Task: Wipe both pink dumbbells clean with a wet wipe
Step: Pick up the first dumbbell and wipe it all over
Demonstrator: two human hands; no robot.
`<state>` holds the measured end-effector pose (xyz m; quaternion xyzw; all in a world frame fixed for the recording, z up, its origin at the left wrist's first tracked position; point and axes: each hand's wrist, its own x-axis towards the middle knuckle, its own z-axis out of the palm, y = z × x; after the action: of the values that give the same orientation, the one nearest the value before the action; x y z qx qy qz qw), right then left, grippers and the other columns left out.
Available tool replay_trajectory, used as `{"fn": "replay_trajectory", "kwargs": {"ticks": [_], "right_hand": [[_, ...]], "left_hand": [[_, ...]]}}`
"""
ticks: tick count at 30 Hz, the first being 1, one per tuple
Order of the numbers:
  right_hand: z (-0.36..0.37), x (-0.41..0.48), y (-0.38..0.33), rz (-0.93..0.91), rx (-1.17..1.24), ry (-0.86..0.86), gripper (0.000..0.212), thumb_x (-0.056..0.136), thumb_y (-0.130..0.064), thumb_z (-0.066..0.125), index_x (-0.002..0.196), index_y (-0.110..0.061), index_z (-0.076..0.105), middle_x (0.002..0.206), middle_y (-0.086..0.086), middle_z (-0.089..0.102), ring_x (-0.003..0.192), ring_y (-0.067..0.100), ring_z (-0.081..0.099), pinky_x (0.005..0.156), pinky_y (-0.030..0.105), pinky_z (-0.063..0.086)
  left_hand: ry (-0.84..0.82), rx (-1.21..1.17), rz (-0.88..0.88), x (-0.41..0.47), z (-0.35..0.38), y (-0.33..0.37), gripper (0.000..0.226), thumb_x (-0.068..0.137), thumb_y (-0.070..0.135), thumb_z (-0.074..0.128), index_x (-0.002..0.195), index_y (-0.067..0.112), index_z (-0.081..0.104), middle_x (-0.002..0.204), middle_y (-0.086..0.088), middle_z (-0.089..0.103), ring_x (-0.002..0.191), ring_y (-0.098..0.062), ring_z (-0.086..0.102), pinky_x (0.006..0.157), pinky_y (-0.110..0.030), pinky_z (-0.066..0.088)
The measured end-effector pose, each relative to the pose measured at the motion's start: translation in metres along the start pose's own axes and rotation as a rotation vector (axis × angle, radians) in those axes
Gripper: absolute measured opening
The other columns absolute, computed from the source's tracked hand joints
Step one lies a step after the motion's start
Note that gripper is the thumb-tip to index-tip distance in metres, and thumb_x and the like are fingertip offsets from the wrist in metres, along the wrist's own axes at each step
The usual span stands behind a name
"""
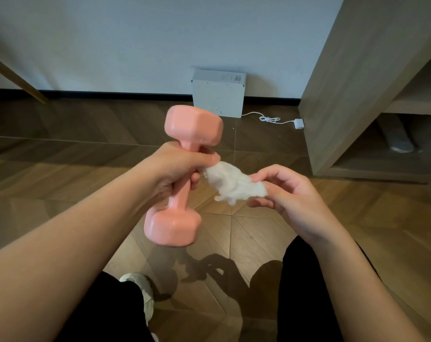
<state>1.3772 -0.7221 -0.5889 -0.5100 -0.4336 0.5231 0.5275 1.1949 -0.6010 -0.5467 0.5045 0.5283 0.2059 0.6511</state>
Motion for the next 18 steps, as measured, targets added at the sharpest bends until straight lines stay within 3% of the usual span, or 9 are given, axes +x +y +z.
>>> {"fn": "replay_trajectory", "kwargs": {"ticks": [4, 9, 12, 14, 18], "right_hand": [[0.003, 0.005, 0.003, 0.067, 0.1, 0.008, 0.027, 0.095, -0.005, 0.055, 0.084, -0.022, 0.073, 0.086, -0.002, 0.069, 0.079, 0.009, 0.067, 0.065, 0.021, 0.053], [0.002, 0.005, -0.002, 0.092, 0.124, 0.063, 0.024, 0.08, -0.018, 0.049, 0.067, -0.022, 0.068, 0.062, -0.01, 0.058, 0.057, 0.0, 0.056, 0.049, 0.017, 0.045], [0.0, 0.006, -0.001, 0.145, 0.092, 0.106, 0.029, 0.09, -0.03, 0.061, 0.065, -0.019, 0.067, 0.064, -0.007, 0.061, 0.059, 0.002, 0.061, 0.05, 0.016, 0.047], [-0.002, 0.005, 0.001, 0.174, 0.091, 0.089, 0.022, 0.083, -0.038, 0.071, 0.077, -0.016, 0.068, 0.069, -0.005, 0.067, 0.061, 0.005, 0.065, 0.052, 0.017, 0.049], [-0.002, 0.003, 0.004, 0.31, 0.034, 0.001, 0.051, 0.066, -0.034, 0.085, 0.107, -0.013, 0.063, 0.09, -0.001, 0.075, 0.085, 0.014, 0.074, 0.061, 0.022, 0.055]], "left_hand": [[-0.141, 0.007, -0.035, -0.006, 0.002, 0.0, 0.052, 0.061, 0.037, 0.082, 0.101, 0.006, 0.07, 0.066, 0.002, 0.068, 0.041, -0.007, 0.04, 0.04, -0.019, 0.039], [-0.228, 0.15, -0.039, -0.009, 0.01, -0.006, 0.016, 0.076, 0.0, 0.075, 0.091, 0.004, 0.073, 0.058, -0.001, 0.057, 0.038, -0.008, 0.041, 0.038, -0.02, 0.041], [-0.231, 0.15, -0.04, -0.007, 0.008, -0.007, 0.019, 0.078, -0.011, 0.067, 0.09, 0.003, 0.072, 0.059, -0.004, 0.059, 0.037, -0.008, 0.042, 0.038, -0.02, 0.042], [-0.224, 0.141, -0.03, -0.005, 0.006, -0.006, 0.021, 0.079, -0.012, 0.064, 0.089, 0.004, 0.072, 0.06, -0.004, 0.059, 0.037, -0.008, 0.041, 0.039, -0.02, 0.042], [-0.221, 0.146, -0.006, -0.005, 0.005, -0.006, 0.016, 0.081, -0.007, 0.065, 0.085, 0.007, 0.072, 0.059, -0.003, 0.059, 0.038, -0.009, 0.041, 0.04, -0.021, 0.041]]}}
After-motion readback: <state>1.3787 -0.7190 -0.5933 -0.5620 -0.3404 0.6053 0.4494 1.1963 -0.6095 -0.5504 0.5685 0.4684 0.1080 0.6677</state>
